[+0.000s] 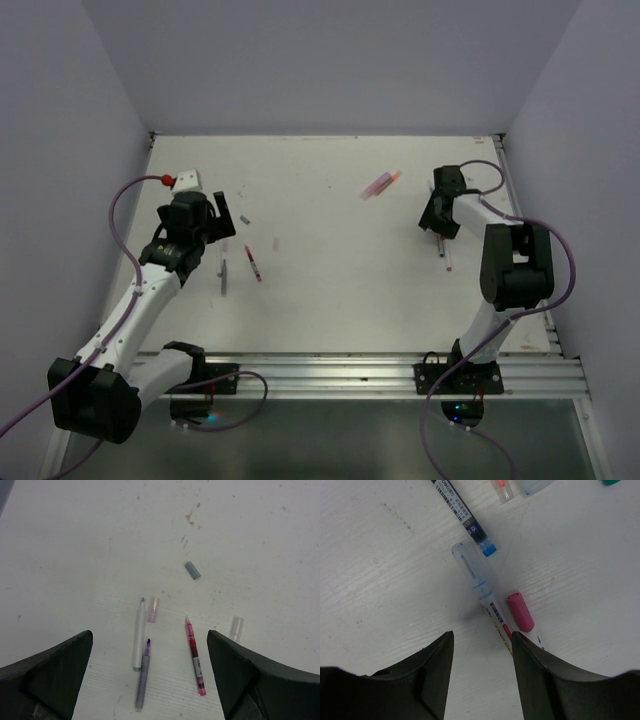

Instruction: Open the pen caps

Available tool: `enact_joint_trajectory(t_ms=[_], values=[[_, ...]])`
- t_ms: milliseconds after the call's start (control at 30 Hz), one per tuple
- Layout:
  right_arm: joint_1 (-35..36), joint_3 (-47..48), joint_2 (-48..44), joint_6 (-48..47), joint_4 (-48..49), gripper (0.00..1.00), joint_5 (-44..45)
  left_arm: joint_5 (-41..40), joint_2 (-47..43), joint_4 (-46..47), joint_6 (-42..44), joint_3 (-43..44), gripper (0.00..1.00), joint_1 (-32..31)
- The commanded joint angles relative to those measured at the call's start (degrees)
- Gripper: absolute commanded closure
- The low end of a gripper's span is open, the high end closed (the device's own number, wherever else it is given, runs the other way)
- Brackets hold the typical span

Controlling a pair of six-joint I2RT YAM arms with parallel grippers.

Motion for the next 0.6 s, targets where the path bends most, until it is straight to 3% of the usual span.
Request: enact_joint_trajectory(t_ms=[0, 567], values=[[-0.4, -1.0, -1.4, -1.0, 1.3, 0.47, -1.8, -0.4, -0.3, 1.9, 2.1, -0.2, 0.00, 0.5], [-0.3, -5.1, -3.1, -3.0, 2.2, 0.53, -9.8, 0.1, -0.1, 2.0, 2.2, -0.2, 0.00, 0.5]])
